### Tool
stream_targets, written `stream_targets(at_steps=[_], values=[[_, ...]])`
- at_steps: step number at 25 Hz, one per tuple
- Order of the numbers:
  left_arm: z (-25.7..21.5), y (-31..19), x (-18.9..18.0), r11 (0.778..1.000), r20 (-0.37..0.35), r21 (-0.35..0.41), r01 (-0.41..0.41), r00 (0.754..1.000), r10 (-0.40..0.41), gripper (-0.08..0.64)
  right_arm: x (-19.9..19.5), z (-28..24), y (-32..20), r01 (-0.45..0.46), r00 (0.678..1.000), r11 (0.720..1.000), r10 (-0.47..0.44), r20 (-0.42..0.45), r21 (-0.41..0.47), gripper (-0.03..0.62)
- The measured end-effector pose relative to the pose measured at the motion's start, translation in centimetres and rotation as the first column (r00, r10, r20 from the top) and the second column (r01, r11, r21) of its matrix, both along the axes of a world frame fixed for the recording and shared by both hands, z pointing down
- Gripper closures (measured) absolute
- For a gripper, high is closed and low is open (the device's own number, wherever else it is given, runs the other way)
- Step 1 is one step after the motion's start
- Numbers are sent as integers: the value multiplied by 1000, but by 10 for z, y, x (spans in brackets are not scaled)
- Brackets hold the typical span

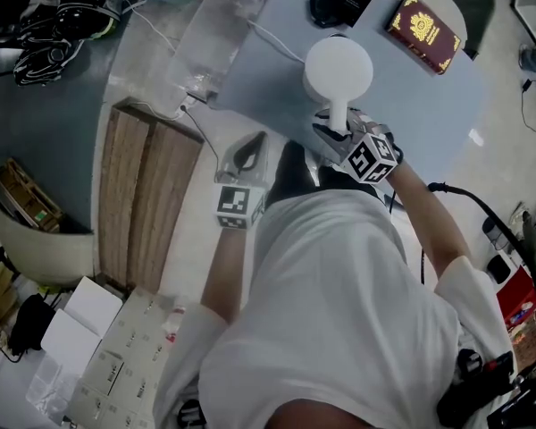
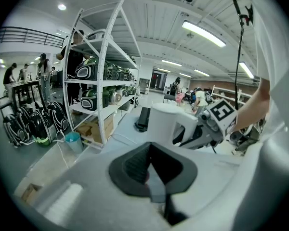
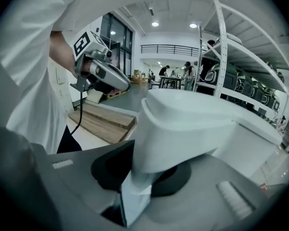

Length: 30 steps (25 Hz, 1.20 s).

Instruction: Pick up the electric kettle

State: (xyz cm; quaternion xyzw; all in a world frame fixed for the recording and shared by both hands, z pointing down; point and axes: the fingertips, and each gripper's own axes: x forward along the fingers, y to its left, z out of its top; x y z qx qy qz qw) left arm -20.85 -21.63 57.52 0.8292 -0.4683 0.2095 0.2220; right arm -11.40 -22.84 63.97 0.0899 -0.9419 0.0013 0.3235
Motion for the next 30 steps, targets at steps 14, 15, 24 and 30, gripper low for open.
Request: stream_targets(at_steps=[14,15,24,30], values=[[-4,-7,0,999,-10,16,-36,999,36,557,-9,-21,3,-9,1000,1000,9,24,-16,503],[-4,-8,2,999,-11,16,-43,999,43,557,-8,-21,5,-13,1000,1000,13,22,-15,503],[-10,-13,22,992,-16,24,-123,992,123,557,9,-36,15,-69,998,997,69,12,-15,499],[-18,-19,49,983,-14,43,-177,984,178,557,36,-44,22,-134,991,991,135,21,-6,499]])
